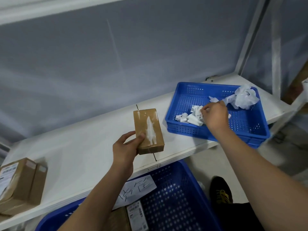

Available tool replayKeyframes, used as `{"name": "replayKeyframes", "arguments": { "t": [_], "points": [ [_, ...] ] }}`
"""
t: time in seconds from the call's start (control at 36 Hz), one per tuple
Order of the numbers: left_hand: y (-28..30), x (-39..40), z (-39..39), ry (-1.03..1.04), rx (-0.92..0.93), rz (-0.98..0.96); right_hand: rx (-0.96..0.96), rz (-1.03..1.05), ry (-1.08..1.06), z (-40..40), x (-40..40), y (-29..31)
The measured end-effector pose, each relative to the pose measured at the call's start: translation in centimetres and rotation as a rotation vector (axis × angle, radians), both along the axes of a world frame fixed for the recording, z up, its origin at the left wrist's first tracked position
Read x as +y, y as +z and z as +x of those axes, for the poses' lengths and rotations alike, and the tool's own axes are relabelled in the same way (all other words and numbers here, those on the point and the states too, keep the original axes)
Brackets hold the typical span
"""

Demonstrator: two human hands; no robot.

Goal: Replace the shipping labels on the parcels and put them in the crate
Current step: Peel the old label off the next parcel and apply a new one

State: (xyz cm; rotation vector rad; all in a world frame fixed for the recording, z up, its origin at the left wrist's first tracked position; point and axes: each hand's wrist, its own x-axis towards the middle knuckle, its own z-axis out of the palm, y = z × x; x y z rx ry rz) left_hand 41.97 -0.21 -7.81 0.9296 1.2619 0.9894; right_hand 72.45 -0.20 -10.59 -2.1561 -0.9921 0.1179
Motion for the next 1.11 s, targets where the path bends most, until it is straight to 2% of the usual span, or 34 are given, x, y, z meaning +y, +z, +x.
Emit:
{"name": "replayKeyframes", "arguments": {
  "t": [0.14, 0.25, 0.36, 0.58, 0.72, 0.83, 1.11],
  "points": [
    [-0.1, -0.2, -0.9, 0.013, -0.015, -0.005, -0.009, 0.014, 0.086, -0.7, -0.5, 0.7],
    [-0.2, -0.6, -1.8, 0.02, -0.025, -0.007, 0.019, 0.055, 0.074, -1.5, -1.1, 1.6],
    [-0.3, -0.6, -2.7, 0.024, -0.037, -0.007, 0.147, 0.147, 0.12, -3.5, -0.9, 2.9],
    [-1.0, -0.6, -4.8, 0.063, -0.041, -0.002, 0.391, 0.179, 0.296, -11.0, 1.0, 4.9],
    [-1.7, -0.8, -7.0, 0.057, 0.012, 0.024, 0.687, -0.049, 0.42, -16.9, 2.8, 3.1],
    [-2.5, -1.2, -8.5, 0.016, 0.075, 0.038, 0.647, -0.209, 0.537, -21.7, 3.6, 1.9],
    [-5.9, -0.1, -13.3, -0.009, 0.27, 0.042, 0.702, -0.255, 0.541, -26.4, 4.9, -2.3]
  ]
}}
